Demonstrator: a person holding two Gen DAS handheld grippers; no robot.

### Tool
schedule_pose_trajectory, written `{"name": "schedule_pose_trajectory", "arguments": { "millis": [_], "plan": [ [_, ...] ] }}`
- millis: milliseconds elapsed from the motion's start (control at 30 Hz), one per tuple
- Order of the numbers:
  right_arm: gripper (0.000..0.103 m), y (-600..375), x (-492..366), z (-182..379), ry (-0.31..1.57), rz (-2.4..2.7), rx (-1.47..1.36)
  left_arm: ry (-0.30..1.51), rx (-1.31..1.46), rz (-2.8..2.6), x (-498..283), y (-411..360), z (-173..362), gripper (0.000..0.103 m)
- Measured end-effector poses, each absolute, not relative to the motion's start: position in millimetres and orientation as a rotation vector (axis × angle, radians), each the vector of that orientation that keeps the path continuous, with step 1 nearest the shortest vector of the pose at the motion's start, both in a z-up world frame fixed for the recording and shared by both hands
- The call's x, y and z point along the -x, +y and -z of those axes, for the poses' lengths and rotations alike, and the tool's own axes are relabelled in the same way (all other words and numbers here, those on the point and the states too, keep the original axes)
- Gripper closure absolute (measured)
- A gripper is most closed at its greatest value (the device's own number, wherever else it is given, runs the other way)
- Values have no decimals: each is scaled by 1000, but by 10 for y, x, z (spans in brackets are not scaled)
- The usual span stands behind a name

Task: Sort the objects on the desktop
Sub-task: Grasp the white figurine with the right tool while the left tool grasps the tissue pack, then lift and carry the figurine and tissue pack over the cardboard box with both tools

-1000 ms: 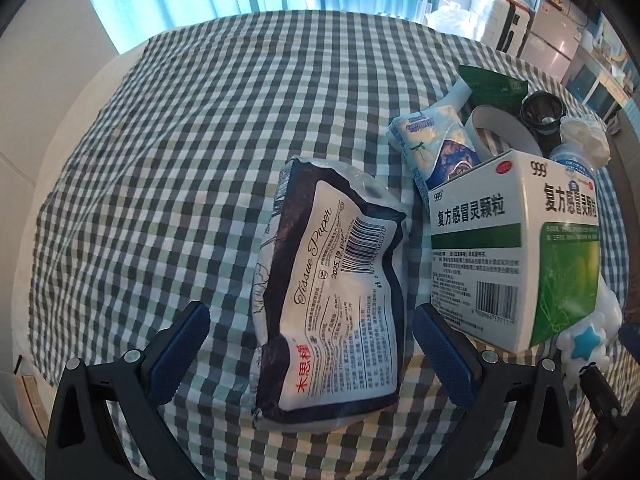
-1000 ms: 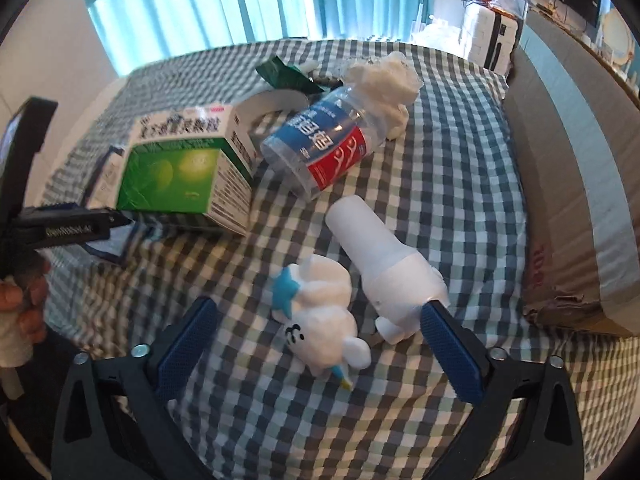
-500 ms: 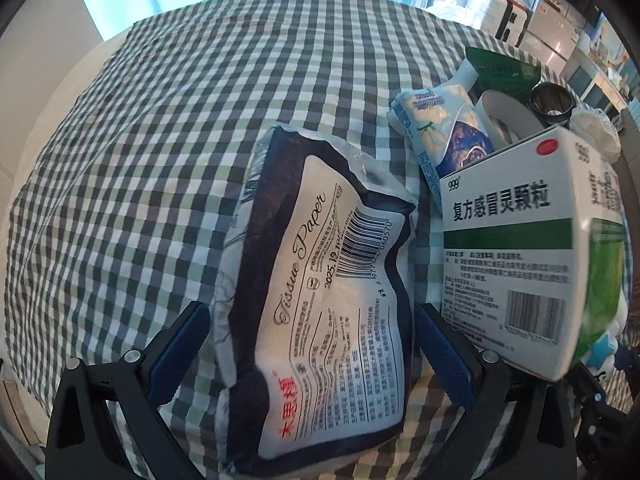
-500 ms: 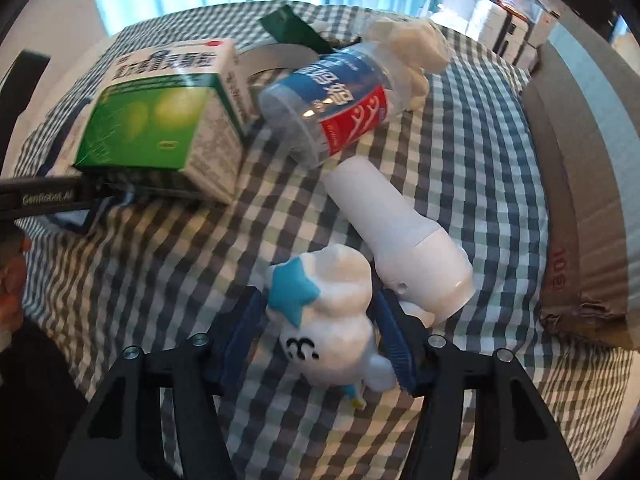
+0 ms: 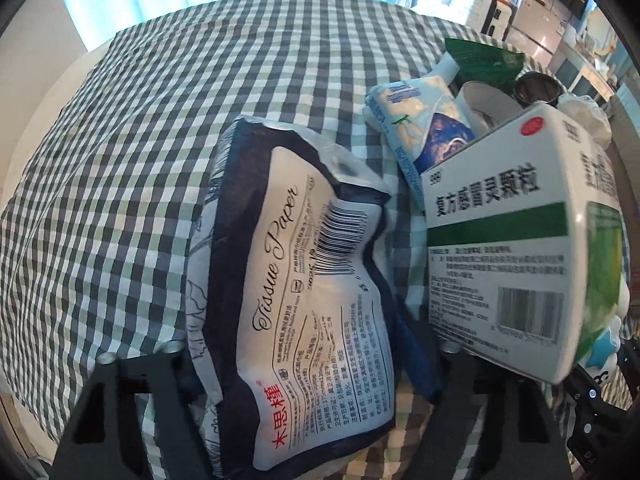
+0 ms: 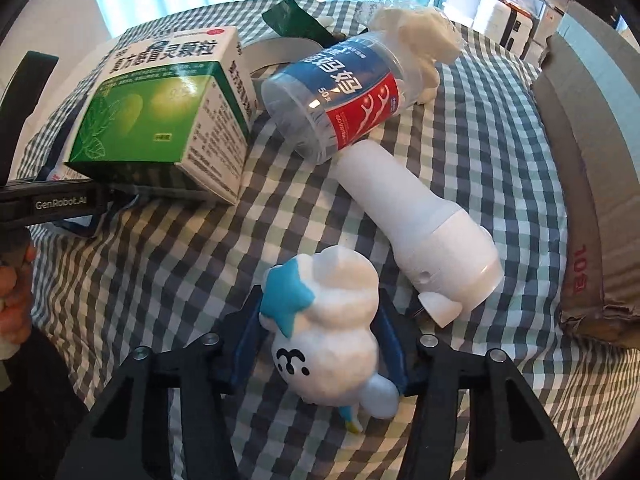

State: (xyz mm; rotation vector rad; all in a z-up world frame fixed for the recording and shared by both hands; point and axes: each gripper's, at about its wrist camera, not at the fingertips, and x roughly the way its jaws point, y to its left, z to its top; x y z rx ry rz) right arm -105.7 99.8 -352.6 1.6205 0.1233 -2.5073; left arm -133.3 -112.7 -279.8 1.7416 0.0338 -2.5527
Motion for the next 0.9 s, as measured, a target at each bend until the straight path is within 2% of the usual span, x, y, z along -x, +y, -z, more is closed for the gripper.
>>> {"name": "schedule_pose_trajectory", "arguments": {
  "millis": [200,300,500,900],
  "plan": [
    [51,942,981,3388,149,2530,-1565,77,-1720,2573,1300,-1116,2682,67],
    [51,923,894,3312,154,2537,-1543,130,-1682,2577,1359,-1214,2625,71],
    [51,1070,772,3239,107,2539,-1500,148,-1640,2609,1395,-1325,2432,73],
    [51,1223,625,2805,74,2623,-1399,37,-1440,2711,738,-964,1808,73]
  ]
}}
